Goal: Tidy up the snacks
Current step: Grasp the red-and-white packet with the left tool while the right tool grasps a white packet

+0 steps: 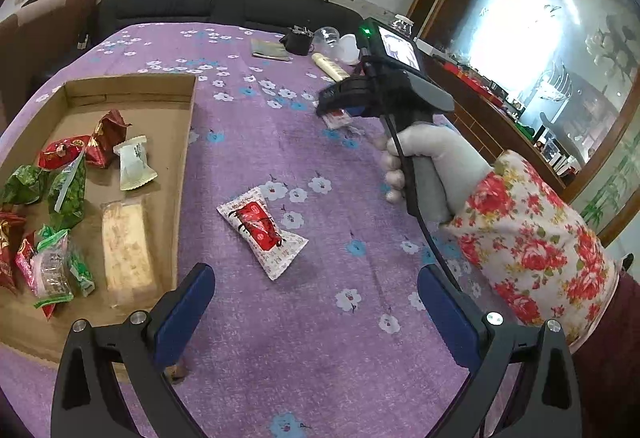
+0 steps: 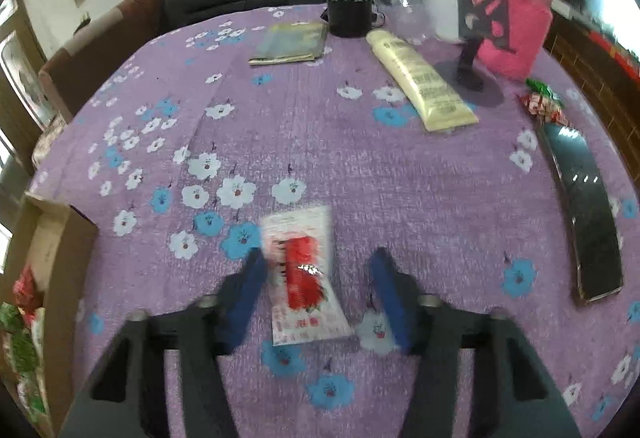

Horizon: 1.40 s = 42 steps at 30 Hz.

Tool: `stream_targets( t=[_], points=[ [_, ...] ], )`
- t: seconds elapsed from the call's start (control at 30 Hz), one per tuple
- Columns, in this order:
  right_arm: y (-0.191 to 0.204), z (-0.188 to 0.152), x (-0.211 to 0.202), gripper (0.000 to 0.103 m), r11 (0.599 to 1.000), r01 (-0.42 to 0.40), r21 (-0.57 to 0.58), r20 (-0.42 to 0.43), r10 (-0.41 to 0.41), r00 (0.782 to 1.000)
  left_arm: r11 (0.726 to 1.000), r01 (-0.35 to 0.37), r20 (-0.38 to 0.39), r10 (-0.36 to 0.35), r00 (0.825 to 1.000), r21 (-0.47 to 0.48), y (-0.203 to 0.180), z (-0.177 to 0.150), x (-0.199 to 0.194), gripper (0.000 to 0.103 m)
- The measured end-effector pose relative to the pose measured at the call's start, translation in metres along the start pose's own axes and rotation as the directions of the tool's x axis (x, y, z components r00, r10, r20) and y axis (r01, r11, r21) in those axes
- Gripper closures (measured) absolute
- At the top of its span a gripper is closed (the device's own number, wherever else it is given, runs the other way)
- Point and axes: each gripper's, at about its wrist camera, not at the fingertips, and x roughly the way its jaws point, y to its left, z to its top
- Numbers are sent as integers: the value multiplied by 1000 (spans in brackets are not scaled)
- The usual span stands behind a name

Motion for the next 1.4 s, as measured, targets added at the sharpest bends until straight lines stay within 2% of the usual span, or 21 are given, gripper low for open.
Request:
stream_targets(
  t=[0.03,0.17,0.3,0.37,0.47,0.57,0.63,0.67,0.7,0.77,0.8,0.83,0.9,0.97,1.07,1.13,1.2,1.27,1.33,1.37,1.4],
  points=[
    [0,-2,-2,92,1000,-3,-6,-5,3,1000,1000,2,-1,-2,1000,-5,1,1,1,1],
    [-5,-26,-18,92,1000,25,-12,-5,-25,1000,1000,23,-4,-23,1000,-11,2,4,2,1],
    [-14,-64,-46,93,1000,2,6,7,-2,1000,999,52,-18,-52,998,-2,-1,10,7,5],
    [-21,-85,-60,93,997,-62,43,0,62,998,999,51,-25,-50,998,5,-4,15,13,6],
    [-29,-105,-72,93,994,-93,60,30,92,995,1000,-10,-54,11,998,12,-5,22,29,7],
    [-40,-111,-74,93,983,-158,91,67,152,986,997,-80,-85,80,993,5,-1,27,47,8],
    [-44,-110,-74,93,976,-184,114,71,177,982,995,-100,-104,101,989,9,2,29,57,9],
    [-44,-111,-73,93,975,-190,116,73,182,980,993,-116,-102,119,988,34,-1,29,60,11],
    [-44,-111,-74,92,975,-192,116,76,184,980,993,-107,-112,112,987,43,-3,29,63,20],
    [-44,-113,-75,92,973,-197,117,78,189,979,991,-110,-114,119,986,82,-13,31,67,27],
    [-45,-113,-75,92,973,-199,119,79,191,978,993,-83,-118,93,989,85,-15,32,69,41],
    [-45,-113,-75,92,972,-201,122,79,192,978,995,-54,-129,64,990,83,-18,32,70,45],
    [-46,-113,-75,92,970,-206,130,80,197,977,995,-25,-127,37,991,97,-27,31,72,46],
    [-47,-113,-75,92,969,-208,134,81,199,977,992,-27,-128,42,991,121,-33,29,76,44],
    [-47,-113,-75,92,969,-208,135,81,198,977,991,-71,-143,87,986,115,-29,25,85,30],
    [-48,-113,-75,92,967,-212,140,81,202,976,995,-61,-140,71,988,75,-22,25,86,26],
    [-49,-114,-74,92,966,-215,145,82,205,975,997,-51,-143,59,988,53,-22,27,88,16],
    [-51,-114,-74,91,962,-225,154,85,214,973,998,-51,-147,57,988,48,-24,29,92,11],
    [-52,-114,-73,91,960,-230,161,89,218,972,992,-82,-146,95,985,93,-32,32,100,11],
    [-52,-114,-74,91,960,-230,160,90,218,972,988,-97,-142,114,983,119,-35,33,103,16],
    [-51,-114,-74,91,961,-226,157,91,214,973,983,-111,-132,130,983,145,-38,34,105,32]
  ],
)
